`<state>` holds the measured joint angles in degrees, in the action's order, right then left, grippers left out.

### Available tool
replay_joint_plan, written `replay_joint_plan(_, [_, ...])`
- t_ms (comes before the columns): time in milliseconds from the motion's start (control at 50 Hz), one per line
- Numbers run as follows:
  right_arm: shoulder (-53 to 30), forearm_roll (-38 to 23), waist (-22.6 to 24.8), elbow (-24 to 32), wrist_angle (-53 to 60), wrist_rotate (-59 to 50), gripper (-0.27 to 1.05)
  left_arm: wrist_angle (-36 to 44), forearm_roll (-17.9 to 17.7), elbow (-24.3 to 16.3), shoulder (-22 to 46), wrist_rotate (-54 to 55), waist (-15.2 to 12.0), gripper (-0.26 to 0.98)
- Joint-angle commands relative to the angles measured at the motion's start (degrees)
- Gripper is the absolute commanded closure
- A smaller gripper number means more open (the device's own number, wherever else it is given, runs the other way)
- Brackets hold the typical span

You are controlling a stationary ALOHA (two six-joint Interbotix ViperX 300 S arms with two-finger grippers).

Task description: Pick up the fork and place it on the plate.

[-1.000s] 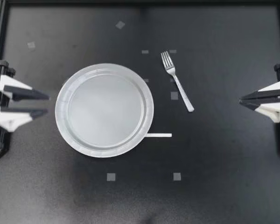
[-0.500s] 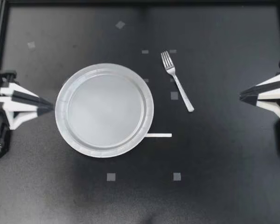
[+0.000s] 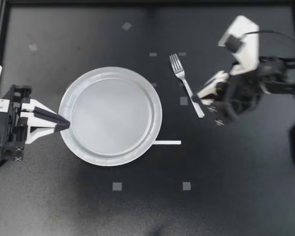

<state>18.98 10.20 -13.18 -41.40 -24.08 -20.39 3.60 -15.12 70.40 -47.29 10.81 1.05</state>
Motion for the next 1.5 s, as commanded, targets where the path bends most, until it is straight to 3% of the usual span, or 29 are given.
replay_joint_plan(0, [-7.2, -0.1, -3.8, 4.7, -6.2, 0.0, 0.49, -2.9, -0.1, -1.0, -2.1, 0.4, 0.0, 0.56])
replay_joint_plan(140, [-14.0, -0.1, -6.9, 7.3, -10.8, -0.5, 0.31, -3.4, -0.1, -0.5, -4.7, 0.3, 0.0, 0.44])
replay_joint_plan(340, [-21.4, -1.1, -7.7, 11.8, -12.1, -0.6, 0.30, -3.4, -0.1, -0.4, -5.2, 0.1, 0.0, 0.30])
replay_joint_plan(580, [-26.9, -4.2, -11.0, 16.7, -14.2, -1.4, 0.30, -3.6, -0.1, 1.0, -4.8, 0.2, 0.6, 0.30])
replay_joint_plan(840, [-28.2, -9.0, -12.6, 17.7, -17.1, -5.2, 0.30, -1.6, -0.1, 1.6, -4.7, 0.0, 4.7, 0.30])
replay_joint_plan(1480, [-32.5, -8.3, -12.5, 18.4, -15.7, -6.7, 0.30, -1.2, 0.0, 2.8, -4.8, -0.4, 4.9, 0.30])
